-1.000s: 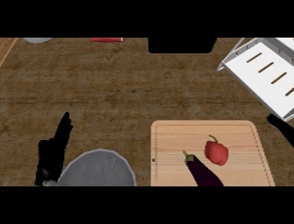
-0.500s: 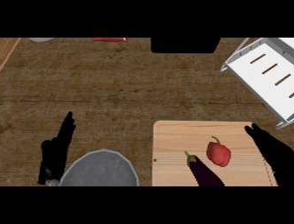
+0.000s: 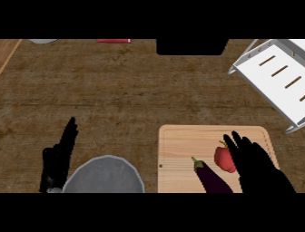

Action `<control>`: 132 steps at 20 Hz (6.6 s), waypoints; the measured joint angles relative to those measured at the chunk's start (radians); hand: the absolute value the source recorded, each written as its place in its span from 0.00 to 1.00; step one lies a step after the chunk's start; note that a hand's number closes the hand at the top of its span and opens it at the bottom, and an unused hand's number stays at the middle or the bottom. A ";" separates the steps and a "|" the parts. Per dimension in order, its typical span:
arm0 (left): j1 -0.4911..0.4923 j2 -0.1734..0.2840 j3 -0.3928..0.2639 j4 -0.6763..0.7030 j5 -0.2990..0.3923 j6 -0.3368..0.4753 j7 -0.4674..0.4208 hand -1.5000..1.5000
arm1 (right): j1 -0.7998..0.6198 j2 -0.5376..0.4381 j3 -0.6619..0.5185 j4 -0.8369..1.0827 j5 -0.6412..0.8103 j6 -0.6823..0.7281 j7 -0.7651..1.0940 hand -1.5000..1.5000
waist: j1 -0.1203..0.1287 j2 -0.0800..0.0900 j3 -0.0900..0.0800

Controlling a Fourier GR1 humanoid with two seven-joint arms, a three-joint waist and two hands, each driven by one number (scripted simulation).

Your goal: Pick the eggplant from the cutting board and place it in the tiered basket

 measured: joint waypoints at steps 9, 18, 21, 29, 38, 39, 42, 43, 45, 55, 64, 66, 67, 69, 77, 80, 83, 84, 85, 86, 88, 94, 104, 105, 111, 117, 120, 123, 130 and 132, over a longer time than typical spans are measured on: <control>-0.003 -0.014 0.013 0.011 -0.007 -0.005 -0.016 0.50 | -0.045 0.182 0.043 0.155 0.064 0.082 0.021 0.00 | -0.004 0.000 0.002; 0.004 -0.006 0.027 -0.007 -0.006 -0.019 0.012 0.50 | -0.023 0.305 0.061 0.290 0.114 0.142 0.020 0.00 | -0.008 0.001 0.001; 0.021 -0.014 0.023 -0.018 -0.012 -0.013 -0.004 0.50 | -0.013 0.335 0.051 0.325 0.128 0.166 0.019 0.00 | -0.007 0.000 0.002; 0.007 -0.020 0.027 -0.015 -0.023 -0.016 0.025 0.50 | -0.007 0.400 -0.016 0.401 0.142 0.238 -0.014 0.00 | -0.009 0.001 0.002; -0.002 -0.028 0.039 -0.006 -0.037 -0.018 0.027 0.50 | 0.031 0.440 -0.095 0.426 0.158 0.309 -0.038 0.00 | -0.012 0.000 0.002; -0.001 -0.033 0.037 -0.009 -0.041 -0.013 0.032 0.50 | 0.032 0.451 -0.100 0.441 0.163 0.313 -0.040 0.00 | -0.012 0.000 0.001; 0.004 -0.039 0.035 -0.012 -0.050 -0.012 0.029 0.50 | 0.043 0.463 -0.126 0.456 0.175 0.332 -0.058 0.00 | -0.011 0.000 0.001; 0.011 -0.033 0.041 -0.016 -0.045 -0.021 0.022 0.50 | 0.049 0.472 -0.130 0.456 0.181 0.337 -0.061 0.00 | -0.011 0.000 0.001; 0.013 -0.036 0.047 -0.011 -0.044 -0.028 0.011 0.50 | 0.068 0.468 -0.146 0.448 0.190 0.348 -0.075 0.00 | -0.011 -0.001 0.001; -0.002 -0.058 0.063 0.008 -0.059 -0.045 0.014 0.50 | 0.108 0.499 -0.166 0.474 0.298 0.351 -0.152 1.00 | -0.009 -0.009 -0.005; 0.023 -0.058 0.080 -0.012 -0.066 -0.048 0.011 0.50 | 0.115 0.407 -0.366 0.494 0.314 0.247 -0.237 1.00 | -0.026 -0.010 -0.004; 0.030 -0.062 0.083 -0.013 -0.068 -0.039 0.005 0.50 | 0.139 0.374 -0.493 0.492 0.266 0.210 -0.239 1.00 | -0.041 -0.008 -0.002; 0.030 -0.065 0.080 -0.020 -0.072 -0.034 0.013 0.50 | 0.149 0.360 -0.548 0.499 0.248 0.188 -0.245 1.00 | -0.040 -0.007 -0.001; 0.031 -0.064 0.082 -0.017 -0.070 -0.039 0.003 0.50 | 0.161 0.323 -0.659 0.513 0.205 0.142 -0.273 1.00 | -0.038 -0.006 0.000; 0.019 -0.074 0.081 -0.003 -0.081 -0.038 0.008 0.50 | 0.186 0.281 -0.949 0.354 0.058 0.034 -0.284 1.00 | -0.036 -0.006 0.003; 0.040 -0.063 0.084 -0.022 -0.077 -0.049 0.008 0.50 | 0.179 0.274 -1.037 0.212 0.012 0.023 -0.235 1.00 | -0.040 -0.009 0.002; 0.036 -0.065 0.085 -0.021 -0.077 -0.051 0.010 0.50 | 0.171 0.255 -1.095 0.073 0.001 0.021 -0.202 1.00 | -0.037 -0.008 0.001; 0.037 -0.071 0.082 -0.019 -0.081 -0.050 0.002 0.50 | 0.163 0.237 -1.116 0.041 0.001 0.028 -0.195 1.00 | -0.034 -0.007 0.002; 0.040 -0.074 0.074 -0.031 -0.086 -0.046 0.015 0.50 | 0.153 0.220 -1.135 0.006 -0.001 0.040 -0.183 1.00 | -0.031 -0.006 0.002; 0.043 -0.078 0.070 -0.039 -0.090 -0.041 0.025 0.50 | 0.145 0.193 -1.157 -0.034 -0.013 0.065 -0.169 1.00 | -0.030 -0.006 0.001; 0.037 -0.084 0.069 -0.035 -0.093 -0.041 0.029 0.50 | 0.109 0.140 -1.199 -0.083 -0.045 0.114 -0.145 1.00 | -0.026 -0.004 0.001; 0.023 -0.078 0.085 -0.014 -0.092 -0.067 0.016 0.50 | -0.047 0.021 -1.254 -0.063 -0.099 0.182 -0.108 1.00 | -0.011 -0.001 0.002; 0.002 -0.087 0.092 -0.009 -0.104 -0.081 0.014 0.50 | -0.323 -0.092 -1.213 0.251 -0.078 0.193 -0.108 1.00 | 0.004 0.002 0.002; -0.006 -0.093 0.088 0.002 -0.113 -0.074 0.016 0.50 | -0.348 -0.103 -1.212 0.310 -0.072 0.188 -0.124 1.00 | 0.006 0.003 0.002; -0.011 -0.101 0.094 0.001 -0.118 -0.078 0.026 0.50 | -0.487 -0.107 -1.152 0.582 -0.026 0.136 -0.201 1.00 | 0.007 0.004 0.002; -0.004 -0.106 0.098 -0.001 -0.125 -0.085 0.015 0.50 | -0.577 -0.083 -1.090 0.820 0.021 0.062 -0.307 1.00 | 0.008 0.005 0.002; -0.010 -0.117 0.096 0.005 -0.133 -0.080 0.018 0.50 | -0.615 -0.064 -1.065 0.944 0.053 0.010 -0.357 1.00 | 0.008 0.005 0.003; 0.004 -0.118 0.097 -0.009 -0.136 -0.083 0.011 0.50 | -0.638 -0.042 -1.053 1.046 0.089 -0.050 -0.384 1.00 | 0.009 0.005 0.003; 0.002 -0.119 0.110 0.000 -0.141 -0.089 -0.001 0.50 | -0.691 0.013 -1.085 1.265 0.098 -0.208 -0.483 1.00 | 0.009 0.004 0.000; 0.002 -0.116 0.113 0.000 -0.135 -0.098 -0.003 0.50 | -0.706 0.036 -1.128 1.300 0.054 -0.243 -0.506 0.00 | 0.010 0.005 0.000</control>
